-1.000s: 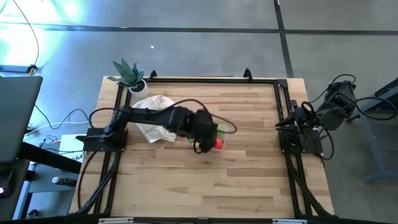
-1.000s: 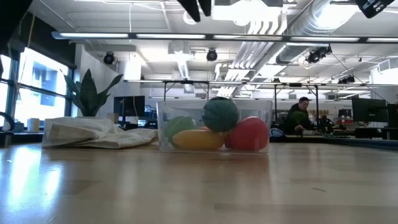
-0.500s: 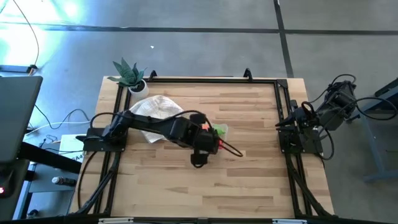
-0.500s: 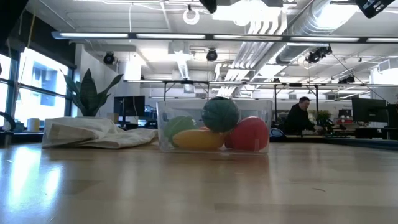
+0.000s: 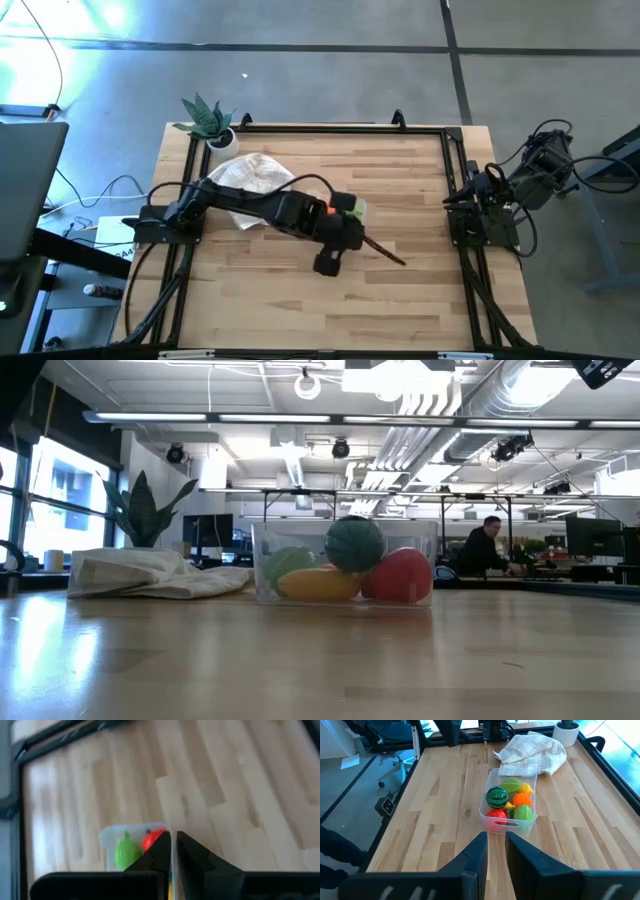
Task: Pick and placing Produce into tupperware
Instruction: Return to Home Position
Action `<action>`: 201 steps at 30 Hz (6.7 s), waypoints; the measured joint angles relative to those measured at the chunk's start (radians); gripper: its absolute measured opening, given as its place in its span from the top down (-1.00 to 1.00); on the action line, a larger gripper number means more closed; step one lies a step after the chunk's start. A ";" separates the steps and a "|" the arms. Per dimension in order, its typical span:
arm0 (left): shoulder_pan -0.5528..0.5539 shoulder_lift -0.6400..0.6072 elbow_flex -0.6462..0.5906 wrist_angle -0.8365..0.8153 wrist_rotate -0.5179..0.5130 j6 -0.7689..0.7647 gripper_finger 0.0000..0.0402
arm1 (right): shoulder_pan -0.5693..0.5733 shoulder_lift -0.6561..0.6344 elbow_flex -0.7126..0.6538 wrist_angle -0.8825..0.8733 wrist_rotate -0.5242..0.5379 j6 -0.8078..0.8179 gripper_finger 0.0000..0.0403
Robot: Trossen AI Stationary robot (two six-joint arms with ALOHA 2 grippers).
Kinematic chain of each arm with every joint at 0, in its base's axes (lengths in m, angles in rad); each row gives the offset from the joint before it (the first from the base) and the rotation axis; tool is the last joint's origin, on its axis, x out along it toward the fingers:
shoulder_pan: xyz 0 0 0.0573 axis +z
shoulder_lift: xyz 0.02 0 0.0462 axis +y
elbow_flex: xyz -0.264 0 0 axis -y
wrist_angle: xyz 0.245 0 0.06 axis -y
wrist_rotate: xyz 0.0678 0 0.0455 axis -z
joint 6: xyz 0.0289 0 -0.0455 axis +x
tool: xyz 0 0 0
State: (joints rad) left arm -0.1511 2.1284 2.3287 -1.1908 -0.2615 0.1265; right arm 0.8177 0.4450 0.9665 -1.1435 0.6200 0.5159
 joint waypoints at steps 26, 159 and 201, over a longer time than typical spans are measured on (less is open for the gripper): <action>-0.282 -0.279 0.027 -0.158 0.003 0.104 0.89 | 0.000 0.000 0.000 0.000 0.000 0.000 0.71; -0.026 -1.697 -1.472 0.746 -0.544 0.127 1.00 | -0.185 -0.418 -0.498 0.970 -0.102 -0.049 0.77; -0.026 -1.699 -1.860 1.085 -0.372 -0.029 1.00 | -0.158 -0.346 -0.857 1.434 -0.251 -0.019 0.77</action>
State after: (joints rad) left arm -0.1772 0.4294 0.4683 -0.1055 -0.6335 0.0971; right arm 0.6594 0.0992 0.1099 0.2904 0.3693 0.4972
